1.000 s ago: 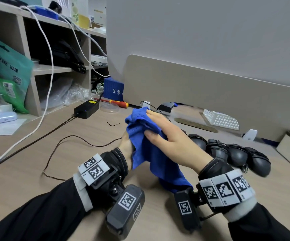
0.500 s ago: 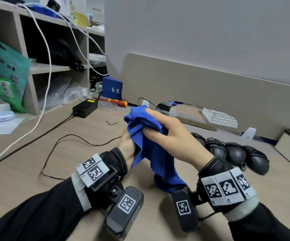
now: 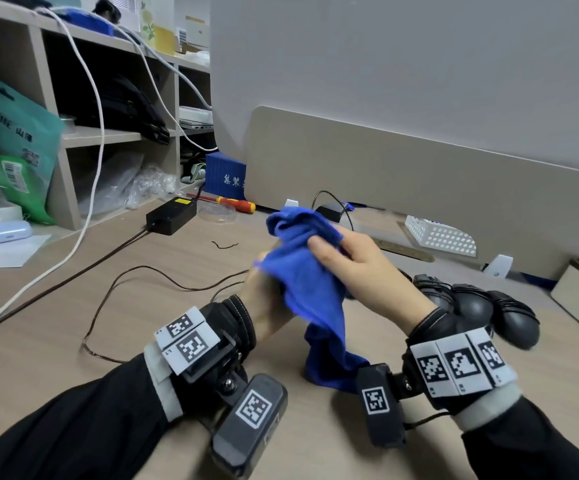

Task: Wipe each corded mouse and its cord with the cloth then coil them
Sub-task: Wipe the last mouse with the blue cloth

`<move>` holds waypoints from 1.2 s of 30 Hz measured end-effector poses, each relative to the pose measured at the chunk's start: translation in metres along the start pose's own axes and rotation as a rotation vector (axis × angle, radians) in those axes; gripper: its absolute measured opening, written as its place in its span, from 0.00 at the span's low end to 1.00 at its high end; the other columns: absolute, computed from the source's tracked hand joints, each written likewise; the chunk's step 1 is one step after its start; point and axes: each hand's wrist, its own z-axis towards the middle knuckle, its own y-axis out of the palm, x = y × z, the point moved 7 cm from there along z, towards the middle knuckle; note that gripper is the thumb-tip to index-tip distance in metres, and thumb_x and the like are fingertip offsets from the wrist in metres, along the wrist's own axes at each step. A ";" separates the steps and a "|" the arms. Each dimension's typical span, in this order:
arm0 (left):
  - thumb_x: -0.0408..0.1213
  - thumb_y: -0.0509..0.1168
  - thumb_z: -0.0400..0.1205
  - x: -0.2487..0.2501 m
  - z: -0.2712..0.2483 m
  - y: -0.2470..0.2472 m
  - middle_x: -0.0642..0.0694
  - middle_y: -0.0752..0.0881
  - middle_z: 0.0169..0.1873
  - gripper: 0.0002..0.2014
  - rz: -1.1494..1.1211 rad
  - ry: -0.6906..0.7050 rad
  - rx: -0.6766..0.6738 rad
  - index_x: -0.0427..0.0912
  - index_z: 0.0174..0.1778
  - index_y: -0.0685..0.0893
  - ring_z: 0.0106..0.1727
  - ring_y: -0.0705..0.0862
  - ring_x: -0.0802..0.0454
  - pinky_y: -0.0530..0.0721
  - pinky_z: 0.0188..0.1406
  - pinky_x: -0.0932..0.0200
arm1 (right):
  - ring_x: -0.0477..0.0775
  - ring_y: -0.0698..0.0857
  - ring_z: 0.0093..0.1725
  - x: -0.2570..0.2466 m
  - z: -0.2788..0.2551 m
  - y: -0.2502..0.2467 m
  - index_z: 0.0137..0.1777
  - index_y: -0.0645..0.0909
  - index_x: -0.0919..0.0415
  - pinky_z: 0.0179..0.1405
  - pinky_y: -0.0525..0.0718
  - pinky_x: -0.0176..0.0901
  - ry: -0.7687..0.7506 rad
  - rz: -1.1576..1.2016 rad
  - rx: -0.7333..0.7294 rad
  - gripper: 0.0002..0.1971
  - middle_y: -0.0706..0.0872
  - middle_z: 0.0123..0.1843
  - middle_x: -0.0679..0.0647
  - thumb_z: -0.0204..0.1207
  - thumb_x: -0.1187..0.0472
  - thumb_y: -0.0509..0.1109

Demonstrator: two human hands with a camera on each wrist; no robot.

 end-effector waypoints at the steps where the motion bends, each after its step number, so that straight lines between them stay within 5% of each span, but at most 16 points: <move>1: 0.42 0.51 0.88 0.010 -0.007 -0.003 0.45 0.88 0.35 0.17 0.053 0.061 0.026 0.42 0.41 0.83 0.29 0.87 0.52 0.82 0.35 0.58 | 0.36 0.75 0.31 0.001 0.000 -0.005 0.53 0.84 0.57 0.33 0.73 0.36 0.019 -0.020 0.070 0.10 0.78 0.32 0.36 0.88 0.55 0.62; 3: 0.46 0.56 0.80 0.011 -0.007 0.011 0.40 0.85 0.40 0.14 0.195 0.112 -0.014 0.42 0.43 0.83 0.34 0.86 0.46 0.79 0.38 0.53 | 0.37 0.75 0.31 -0.001 0.001 -0.008 0.49 0.82 0.53 0.33 0.74 0.37 0.019 -0.062 0.083 0.10 0.78 0.30 0.36 0.89 0.56 0.61; 5: 0.38 0.55 0.81 0.015 -0.007 -0.004 0.46 0.83 0.30 0.09 0.325 0.267 0.125 0.44 0.38 0.77 0.25 0.82 0.47 0.80 0.37 0.56 | 0.31 0.82 0.43 -0.004 0.000 0.000 0.58 0.82 0.45 0.43 0.79 0.32 -0.018 -0.043 -0.037 0.06 0.86 0.43 0.32 0.87 0.54 0.65; 7: 0.34 0.54 0.84 0.009 -0.011 -0.010 0.66 0.82 0.21 0.12 0.450 0.185 0.073 0.56 0.38 0.68 0.26 0.82 0.69 0.76 0.51 0.66 | 0.34 0.83 0.62 -0.003 -0.001 0.005 0.71 0.78 0.40 0.60 0.82 0.36 -0.036 -0.068 -0.103 0.18 0.86 0.63 0.34 0.82 0.49 0.71; 9: 0.36 0.53 0.86 -0.001 0.001 -0.011 0.86 0.76 0.35 0.13 0.495 0.098 -0.024 0.61 0.43 0.63 0.43 0.73 0.93 0.59 0.57 0.88 | 0.36 0.85 0.61 -0.005 0.001 0.005 0.70 0.81 0.43 0.59 0.83 0.36 -0.091 -0.063 -0.062 0.16 0.87 0.61 0.37 0.83 0.51 0.71; 11: 0.37 0.49 0.92 0.005 0.000 -0.014 0.61 0.81 0.52 0.13 0.329 0.094 -0.084 0.48 0.46 0.77 0.47 0.82 0.70 0.71 0.61 0.70 | 0.33 0.85 0.43 -0.007 0.003 -0.007 0.54 0.86 0.49 0.41 0.81 0.31 -0.109 0.018 0.107 0.05 0.89 0.42 0.35 0.84 0.59 0.70; 12: 0.41 0.50 0.91 0.003 0.002 -0.007 0.46 0.84 0.51 0.16 0.263 0.080 -0.103 0.41 0.52 0.81 0.46 0.84 0.56 0.79 0.52 0.57 | 0.35 0.83 0.38 -0.004 0.004 -0.016 0.47 0.86 0.50 0.38 0.79 0.34 -0.099 0.041 0.200 0.06 0.88 0.36 0.36 0.84 0.60 0.70; 14: 0.49 0.53 0.86 0.004 -0.002 0.008 0.38 0.85 0.37 0.20 0.323 0.108 -0.157 0.38 0.48 0.85 0.32 0.83 0.43 0.79 0.25 0.56 | 0.41 0.83 0.39 0.002 0.004 -0.026 0.46 0.86 0.52 0.40 0.81 0.43 -0.087 0.039 0.286 0.06 0.88 0.37 0.41 0.84 0.60 0.69; 17: 0.50 0.58 0.77 0.011 -0.009 0.010 0.43 0.84 0.29 0.17 0.460 0.197 -0.172 0.40 0.38 0.85 0.24 0.80 0.46 0.75 0.18 0.61 | 0.38 0.86 0.45 0.004 0.004 -0.018 0.54 0.85 0.50 0.46 0.81 0.36 -0.068 0.035 0.161 0.05 0.89 0.43 0.37 0.85 0.59 0.67; 19: 0.46 0.63 0.74 0.005 -0.006 0.000 0.65 0.83 0.21 0.06 0.557 0.173 -0.223 0.49 0.37 0.76 0.26 0.83 0.66 0.84 0.38 0.66 | 0.41 0.88 0.51 0.004 0.003 -0.009 0.60 0.85 0.52 0.50 0.84 0.38 -0.019 0.063 0.056 0.08 0.91 0.49 0.41 0.83 0.56 0.71; 21: 0.43 0.60 0.69 0.001 -0.004 -0.008 0.83 0.74 0.18 0.07 0.649 0.106 -0.172 0.57 0.39 0.69 0.32 0.79 0.85 0.70 0.57 0.83 | 0.45 0.89 0.51 0.004 0.003 -0.007 0.59 0.85 0.55 0.51 0.86 0.41 -0.027 0.048 0.064 0.09 0.91 0.50 0.48 0.81 0.55 0.74; 23: 0.51 0.60 0.78 0.000 -0.006 -0.004 0.65 0.85 0.22 0.10 0.540 0.069 -0.181 0.49 0.39 0.78 0.27 0.84 0.66 0.83 0.47 0.61 | 0.44 0.85 0.42 0.002 0.005 -0.017 0.52 0.86 0.63 0.44 0.83 0.41 -0.070 0.046 0.237 0.06 0.89 0.43 0.53 0.82 0.61 0.72; 24: 0.53 0.55 0.84 0.001 -0.007 0.001 0.53 0.87 0.27 0.18 0.403 0.037 -0.158 0.43 0.42 0.82 0.25 0.84 0.54 0.81 0.29 0.58 | 0.45 0.83 0.39 0.004 0.005 -0.025 0.49 0.85 0.66 0.42 0.82 0.45 -0.072 0.048 0.321 0.07 0.88 0.40 0.56 0.82 0.62 0.71; 26: 0.56 0.52 0.86 0.000 -0.007 0.012 0.40 0.85 0.31 0.24 0.361 0.020 -0.200 0.42 0.46 0.86 0.24 0.81 0.44 0.74 0.16 0.62 | 0.51 0.84 0.39 0.010 0.006 -0.033 0.48 0.84 0.66 0.42 0.84 0.51 -0.043 0.066 0.381 0.08 0.89 0.40 0.59 0.80 0.60 0.69; 32: 0.54 0.56 0.85 0.006 -0.007 0.013 0.40 0.85 0.36 0.20 0.282 0.037 -0.226 0.43 0.49 0.88 0.27 0.80 0.44 0.74 0.17 0.61 | 0.55 0.86 0.48 0.027 0.007 -0.037 0.48 0.82 0.65 0.52 0.83 0.61 0.102 0.330 0.346 0.17 0.88 0.45 0.58 0.78 0.48 0.68; 36: 0.40 0.48 0.90 0.010 -0.002 -0.003 0.41 0.89 0.31 0.28 0.100 0.073 -0.034 0.33 0.37 0.90 0.30 0.89 0.52 0.84 0.27 0.63 | 0.57 0.85 0.69 0.014 0.002 -0.014 0.61 0.83 0.61 0.65 0.83 0.61 0.100 0.149 0.008 0.23 0.88 0.65 0.58 0.81 0.41 0.66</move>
